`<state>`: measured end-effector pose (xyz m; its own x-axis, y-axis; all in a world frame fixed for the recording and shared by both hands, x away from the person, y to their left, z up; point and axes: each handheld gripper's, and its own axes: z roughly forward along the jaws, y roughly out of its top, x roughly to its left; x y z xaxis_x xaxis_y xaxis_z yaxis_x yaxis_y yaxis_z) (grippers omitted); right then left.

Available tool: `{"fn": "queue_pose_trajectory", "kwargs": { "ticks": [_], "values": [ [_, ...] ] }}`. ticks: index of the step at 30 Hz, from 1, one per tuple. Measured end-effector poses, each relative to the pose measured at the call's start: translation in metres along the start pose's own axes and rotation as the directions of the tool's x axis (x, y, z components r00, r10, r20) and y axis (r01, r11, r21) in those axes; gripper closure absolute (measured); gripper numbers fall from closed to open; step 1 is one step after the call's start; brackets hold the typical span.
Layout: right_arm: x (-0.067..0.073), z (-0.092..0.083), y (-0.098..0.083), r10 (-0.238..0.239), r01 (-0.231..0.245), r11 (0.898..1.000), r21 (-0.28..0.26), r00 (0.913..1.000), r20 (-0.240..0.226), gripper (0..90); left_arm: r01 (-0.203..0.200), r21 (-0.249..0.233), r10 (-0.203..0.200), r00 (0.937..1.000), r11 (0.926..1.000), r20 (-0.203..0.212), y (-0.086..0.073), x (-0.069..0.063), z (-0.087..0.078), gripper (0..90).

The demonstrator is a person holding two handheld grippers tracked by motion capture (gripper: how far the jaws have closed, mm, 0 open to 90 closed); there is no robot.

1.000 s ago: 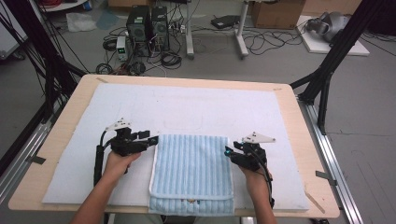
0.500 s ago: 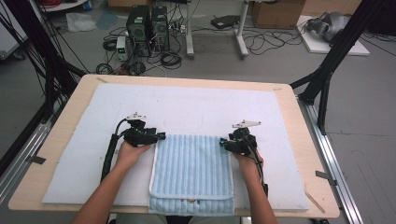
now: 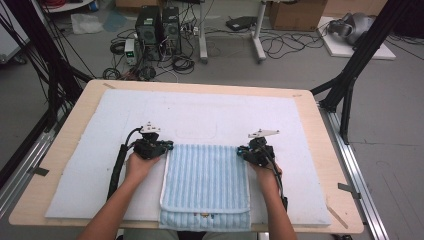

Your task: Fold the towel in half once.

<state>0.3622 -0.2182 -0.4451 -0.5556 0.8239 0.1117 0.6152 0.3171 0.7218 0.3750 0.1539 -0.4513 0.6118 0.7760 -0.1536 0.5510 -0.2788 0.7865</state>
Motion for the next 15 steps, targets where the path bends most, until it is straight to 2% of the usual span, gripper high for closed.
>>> {"fn": "queue_pose_trajectory", "kwargs": {
  "ticks": [1,4,7,9,13,15],
  "values": [
    [0.0,0.0,0.0,-0.003,0.003,1.0,-0.002,1.0,-0.001,83.2,-0.008,0.003,0.008,1.0,1.0,0.0,0.0,0.0,0.0,87.1],
    [0.003,0.0,0.001,-0.027,0.027,1.0,-0.002,0.9995,0.015,84.4,0.024,-0.011,-0.024,0.9996,0.9997,0.017,0.001,0.004,0.0,87.8],
    [0.004,-0.001,0.004,-0.045,0.046,0.999,-0.029,0.9985,0.03,84.9,0.044,-0.045,-0.043,0.9988,0.998,0.023,0.003,0.01,-0.001,87.9],
    [0.002,0.0,0.006,-0.036,0.037,0.999,-0.04,0.999,0.026,84.9,0.047,-0.04,-0.046,0.9985,0.9981,0.029,0.007,0.013,-0.001,87.9],
    [-0.004,0.002,0.014,-0.02,0.022,0.998,-0.067,0.9993,0.033,84.9,0.073,-0.078,-0.07,0.9969,0.9943,0.037,0.021,0.02,0.0,87.9],
    [-0.007,0.003,0.019,-0.021,0.024,0.997,-0.074,0.9989,0.043,84.9,0.068,-0.08,-0.066,0.9973,0.9944,0.033,0.029,0.024,0.002,87.9]
  ]
}}
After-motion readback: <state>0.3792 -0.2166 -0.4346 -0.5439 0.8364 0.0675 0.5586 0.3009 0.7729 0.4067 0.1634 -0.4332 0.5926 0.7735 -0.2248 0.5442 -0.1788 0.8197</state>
